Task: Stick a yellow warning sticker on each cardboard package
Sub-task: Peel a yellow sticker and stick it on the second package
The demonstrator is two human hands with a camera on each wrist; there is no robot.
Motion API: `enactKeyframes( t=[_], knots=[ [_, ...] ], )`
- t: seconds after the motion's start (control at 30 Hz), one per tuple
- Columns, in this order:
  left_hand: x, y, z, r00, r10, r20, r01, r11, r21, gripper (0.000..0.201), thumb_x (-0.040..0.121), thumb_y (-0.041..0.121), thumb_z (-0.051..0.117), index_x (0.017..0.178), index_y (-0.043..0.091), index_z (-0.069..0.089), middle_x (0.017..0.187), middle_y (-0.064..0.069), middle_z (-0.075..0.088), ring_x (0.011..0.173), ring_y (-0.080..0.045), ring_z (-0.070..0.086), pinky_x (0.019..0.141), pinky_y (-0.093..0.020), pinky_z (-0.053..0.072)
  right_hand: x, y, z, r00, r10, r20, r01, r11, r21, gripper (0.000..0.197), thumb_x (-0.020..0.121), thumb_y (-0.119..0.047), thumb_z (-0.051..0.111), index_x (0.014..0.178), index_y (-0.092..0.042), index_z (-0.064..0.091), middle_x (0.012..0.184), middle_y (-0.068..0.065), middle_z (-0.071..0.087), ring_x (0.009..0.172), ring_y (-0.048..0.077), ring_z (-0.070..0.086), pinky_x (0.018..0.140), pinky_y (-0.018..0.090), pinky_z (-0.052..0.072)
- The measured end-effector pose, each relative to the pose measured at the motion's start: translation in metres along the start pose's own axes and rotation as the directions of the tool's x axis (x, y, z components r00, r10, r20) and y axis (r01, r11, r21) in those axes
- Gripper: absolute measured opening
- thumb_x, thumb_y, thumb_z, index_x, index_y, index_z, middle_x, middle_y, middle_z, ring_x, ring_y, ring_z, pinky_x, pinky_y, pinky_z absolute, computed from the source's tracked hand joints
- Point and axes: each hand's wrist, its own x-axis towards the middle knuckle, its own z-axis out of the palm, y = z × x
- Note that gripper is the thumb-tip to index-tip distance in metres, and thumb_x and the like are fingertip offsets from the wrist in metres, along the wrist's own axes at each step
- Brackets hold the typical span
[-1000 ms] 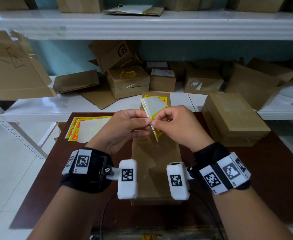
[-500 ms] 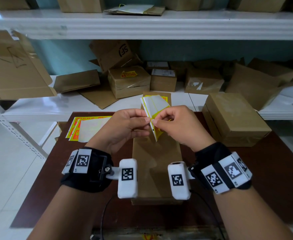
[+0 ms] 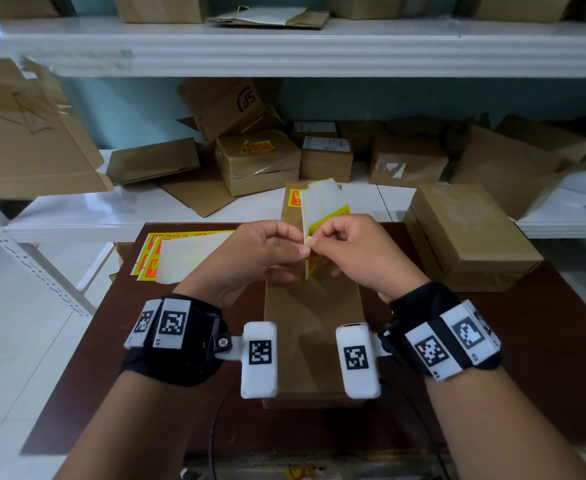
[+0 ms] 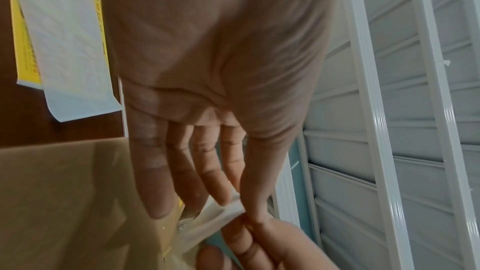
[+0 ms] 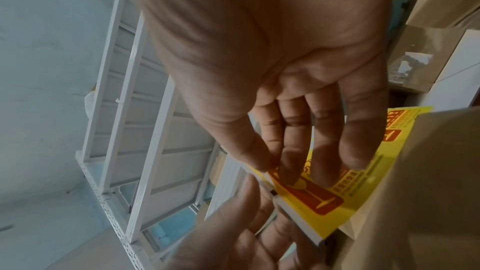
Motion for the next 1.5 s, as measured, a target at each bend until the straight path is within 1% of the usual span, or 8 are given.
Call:
enactKeyframes(
  t=[0.13,0.23,0.37,0.43,0.73,1.07,1.3,1.5],
  knots=[
    [0.0010,-0.0028,0.0015,1.000,-0.027,0.008,0.026,0.997,0.067,0.011,0.086,0.011,0.074,0.095,0.014,0.069,0.079,0.000,0.069,0.076,-0.010,0.065,0.074,-0.033,0.058,-0.0008,-0.0016,-0.0006,1.000,0.019,0.003,-0.019,0.999,0.030,0.011,0.089,-0.017,0.068,0.080,-0.012,0.072,0.085,0.019,0.074,0.083,0.038,0.071,0.071,0.054,0.058],
    [0.0023,-0.0037,0.0012,1.000,-0.030,-0.002,0.030,0.994,0.102,0.006,0.090,0.014,0.071,0.096,0.012,0.070,0.082,-0.005,0.068,0.077,-0.013,0.065,0.072,-0.031,0.059,-0.0013,-0.0025,-0.0014,0.999,0.031,0.013,-0.031,0.999,0.040,0.011,0.090,-0.015,0.067,0.081,-0.010,0.071,0.086,0.021,0.074,0.083,0.041,0.071,0.069,0.051,0.059],
    [0.0031,-0.0045,-0.0005,1.000,-0.027,0.001,0.026,0.992,0.122,0.009,0.094,0.017,0.066,0.095,0.011,0.073,0.084,-0.007,0.069,0.076,-0.011,0.064,0.072,-0.030,0.059,-0.0022,-0.0034,-0.0036,0.998,0.044,0.038,-0.046,0.997,0.057,0.014,0.092,-0.015,0.065,0.080,-0.014,0.071,0.088,0.013,0.077,0.084,0.029,0.073,0.065,0.036,0.059],
    [0.0030,-0.0045,-0.0006,1.000,-0.022,0.001,0.022,0.991,0.129,0.011,0.095,0.018,0.065,0.095,0.011,0.073,0.085,-0.007,0.071,0.076,-0.010,0.065,0.072,-0.030,0.059,-0.0026,-0.0035,-0.0040,0.998,0.042,0.041,-0.044,0.997,0.057,0.014,0.093,-0.015,0.065,0.081,-0.015,0.071,0.088,0.011,0.077,0.084,0.026,0.073,0.065,0.033,0.059],
    [0.0027,-0.0039,-0.0026,1.000,0.003,-0.006,-0.002,0.993,0.122,0.010,0.095,0.017,0.065,0.088,0.014,0.073,0.082,-0.007,0.070,0.076,-0.012,0.065,0.071,-0.031,0.059,-0.0029,-0.0046,-0.0050,0.997,0.055,0.050,-0.060,0.993,0.101,0.014,0.094,-0.014,0.062,0.084,-0.013,0.070,0.088,0.006,0.078,0.078,0.017,0.072,0.065,0.032,0.057],
    [0.0008,-0.0005,-0.0016,0.999,0.013,-0.040,-0.009,0.994,0.111,0.010,0.095,0.015,0.064,0.091,0.010,0.072,0.085,-0.011,0.070,0.077,-0.013,0.065,0.071,-0.030,0.059,-0.0024,-0.0045,-0.0047,0.998,0.053,0.038,-0.056,0.993,0.105,0.012,0.096,-0.017,0.061,0.089,-0.014,0.070,0.090,0.002,0.077,0.086,0.020,0.073,0.067,0.031,0.059],
    [0.0027,-0.0020,-0.0037,0.997,0.033,-0.077,-0.025,0.995,0.099,0.010,0.095,0.016,0.066,0.091,0.011,0.074,0.083,-0.011,0.071,0.077,-0.015,0.066,0.075,-0.037,0.060,-0.0025,-0.0045,-0.0044,0.999,0.031,0.033,-0.034,0.996,0.084,0.018,0.098,-0.025,0.062,0.091,-0.015,0.075,0.090,-0.001,0.077,0.087,0.018,0.073,0.066,0.028,0.059],
    [0.0030,-0.0011,-0.0037,0.995,0.049,-0.089,-0.041,0.995,0.090,0.011,0.095,0.017,0.066,0.092,0.010,0.074,0.079,-0.009,0.069,0.075,-0.014,0.064,0.070,-0.033,0.059,-0.0017,-0.0036,-0.0032,1.000,0.001,0.031,-0.002,0.999,0.044,0.017,0.094,-0.029,0.068,0.090,-0.017,0.079,0.090,0.005,0.077,0.090,0.024,0.071,0.086,0.043,0.058]
  ],
)
